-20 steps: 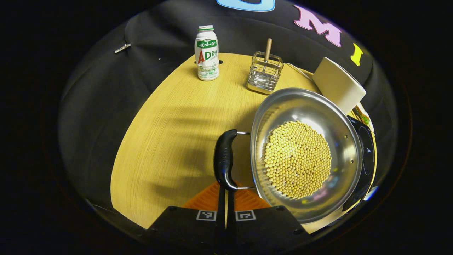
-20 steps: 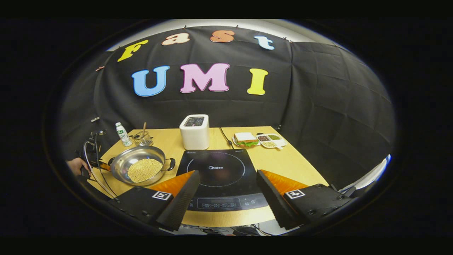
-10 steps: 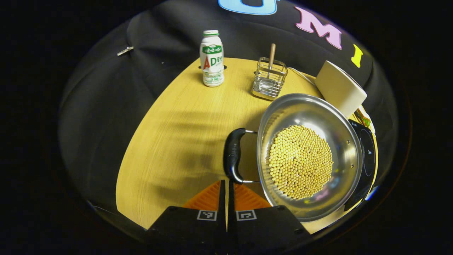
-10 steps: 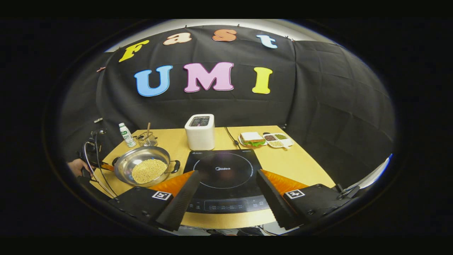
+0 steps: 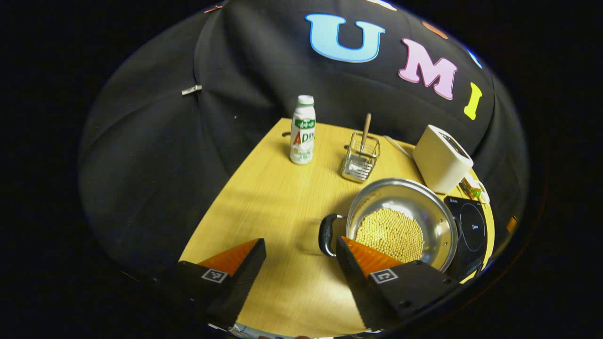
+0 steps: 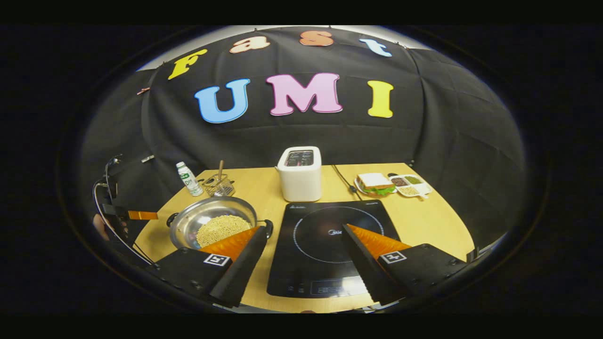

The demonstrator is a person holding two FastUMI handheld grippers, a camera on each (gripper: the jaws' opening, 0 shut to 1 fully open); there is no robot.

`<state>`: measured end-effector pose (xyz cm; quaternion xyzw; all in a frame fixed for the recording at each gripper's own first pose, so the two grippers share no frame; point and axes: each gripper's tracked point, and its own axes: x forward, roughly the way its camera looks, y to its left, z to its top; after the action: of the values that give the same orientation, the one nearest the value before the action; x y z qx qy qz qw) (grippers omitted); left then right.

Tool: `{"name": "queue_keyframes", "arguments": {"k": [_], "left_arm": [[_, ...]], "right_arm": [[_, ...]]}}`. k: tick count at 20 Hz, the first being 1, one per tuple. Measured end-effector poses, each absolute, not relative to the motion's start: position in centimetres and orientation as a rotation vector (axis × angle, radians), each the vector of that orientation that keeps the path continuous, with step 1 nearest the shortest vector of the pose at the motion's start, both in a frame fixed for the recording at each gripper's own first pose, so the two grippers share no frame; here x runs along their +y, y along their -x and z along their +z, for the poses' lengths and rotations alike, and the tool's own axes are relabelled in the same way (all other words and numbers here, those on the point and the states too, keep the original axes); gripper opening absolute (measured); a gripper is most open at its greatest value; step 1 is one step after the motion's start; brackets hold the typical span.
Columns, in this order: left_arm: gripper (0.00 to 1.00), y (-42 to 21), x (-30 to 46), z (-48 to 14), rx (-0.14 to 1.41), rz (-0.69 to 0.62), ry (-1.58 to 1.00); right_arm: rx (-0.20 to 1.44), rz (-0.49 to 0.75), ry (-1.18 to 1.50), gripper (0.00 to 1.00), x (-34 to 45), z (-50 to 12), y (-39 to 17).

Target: First push the handle of the pot to place it horizontally, then grasp the pot with both hands and set it on the induction cooktop.

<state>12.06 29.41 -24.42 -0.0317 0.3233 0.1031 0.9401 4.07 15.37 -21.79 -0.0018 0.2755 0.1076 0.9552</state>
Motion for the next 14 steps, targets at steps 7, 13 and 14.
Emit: {"name": "queue_keyframes", "arguments": {"k": [7,13,14], "left_arm": [[0.96,-14.3,28.1,-23.6,0.553,0.158,0.115],[0.95,-16.7,26.8,-25.5,0.572,0.094,0.184],[0.95,-17.0,26.6,-25.9,0.575,0.087,0.196]], "right_arm": [[0.632,0.299,0.008,0.99,20.2,-26.1,-7.7],[0.724,0.360,0.002,0.99,23.7,-30.5,-9.7],[0.730,0.368,-0.001,0.94,24.2,-31.1,-10.0]]}}
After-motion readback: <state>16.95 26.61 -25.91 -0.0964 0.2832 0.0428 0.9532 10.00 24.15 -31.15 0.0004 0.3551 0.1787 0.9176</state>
